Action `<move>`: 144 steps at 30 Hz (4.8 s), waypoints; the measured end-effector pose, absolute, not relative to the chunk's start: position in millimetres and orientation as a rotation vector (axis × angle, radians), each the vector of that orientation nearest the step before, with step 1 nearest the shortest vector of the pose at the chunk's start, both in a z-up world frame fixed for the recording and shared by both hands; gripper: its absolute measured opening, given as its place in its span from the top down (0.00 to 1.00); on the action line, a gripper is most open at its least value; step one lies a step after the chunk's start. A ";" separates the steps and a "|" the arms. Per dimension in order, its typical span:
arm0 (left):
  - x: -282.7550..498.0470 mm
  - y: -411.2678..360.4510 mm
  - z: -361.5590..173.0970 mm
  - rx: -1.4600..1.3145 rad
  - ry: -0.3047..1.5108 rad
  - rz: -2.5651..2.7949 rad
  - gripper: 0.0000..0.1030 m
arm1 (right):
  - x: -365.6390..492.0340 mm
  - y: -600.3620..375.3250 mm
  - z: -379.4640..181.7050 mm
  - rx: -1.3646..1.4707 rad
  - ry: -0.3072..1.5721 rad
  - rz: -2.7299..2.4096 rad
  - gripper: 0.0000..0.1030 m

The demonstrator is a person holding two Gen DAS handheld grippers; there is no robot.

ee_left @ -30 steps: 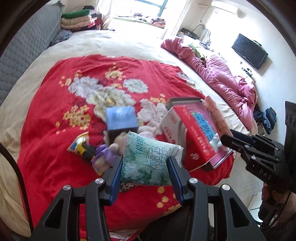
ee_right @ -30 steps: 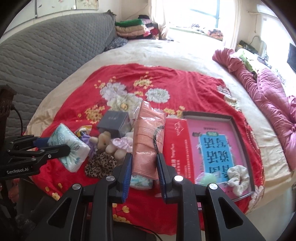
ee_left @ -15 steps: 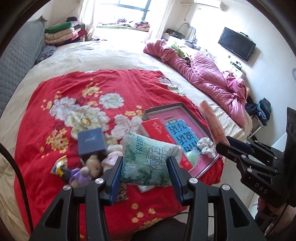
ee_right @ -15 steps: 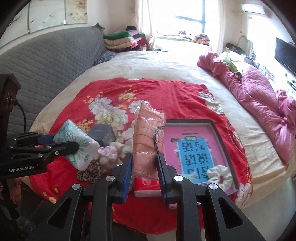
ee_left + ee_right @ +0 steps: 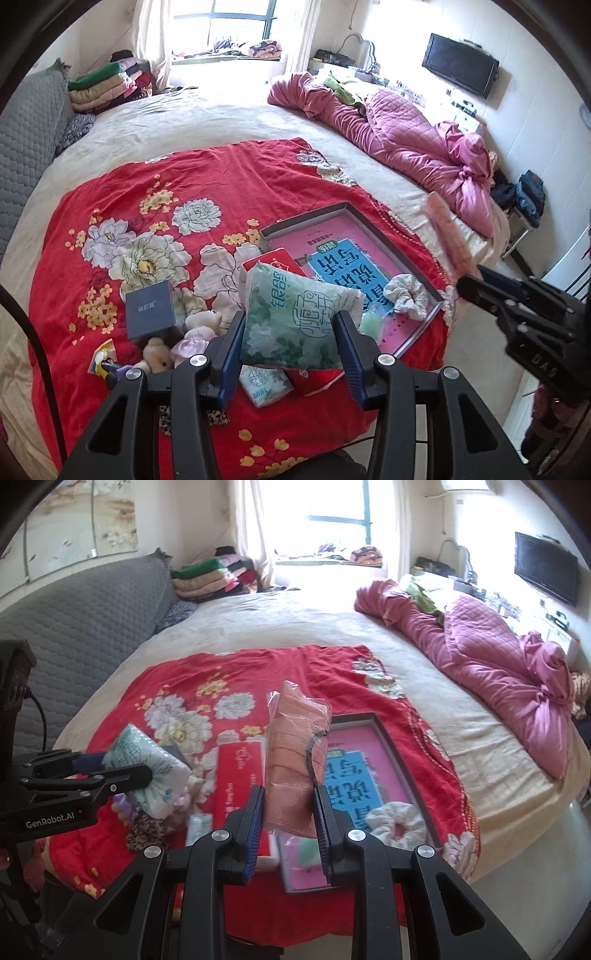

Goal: Organize soft objects
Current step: 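Carry the tissue pack with left tool while right tool carries pink towel to tray, then lower the pink towel into the tray with right tool while left tool lowers tissue pack, then open both tools and withdraw them from the tray toward the plush toy pile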

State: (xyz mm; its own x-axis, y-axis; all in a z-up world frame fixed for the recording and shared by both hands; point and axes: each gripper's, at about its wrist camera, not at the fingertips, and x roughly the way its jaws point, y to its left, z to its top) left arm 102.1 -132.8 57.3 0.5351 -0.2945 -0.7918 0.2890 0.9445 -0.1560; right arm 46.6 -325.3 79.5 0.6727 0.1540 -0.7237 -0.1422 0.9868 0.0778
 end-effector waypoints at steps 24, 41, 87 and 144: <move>145.0 -239.7 0.8 0.075 1.050 -0.426 0.54 | 63.4 -417.3 36.4 0.089 0.883 0.028 0.74; 194.9 -273.1 -47.8 0.149 1.116 -0.379 0.54 | 84.5 -410.0 -27.2 0.064 0.987 0.075 0.74; 209.9 -288.4 -86.9 0.201 1.189 -0.390 0.52 | 100.4 -384.6 -93.0 0.046 1.065 0.120 0.57; 159.6 -251.8 -28.9 0.188 1.090 -0.411 0.28 | 71.0 -399.0 -16.0 0.040 0.953 -0.005 0.30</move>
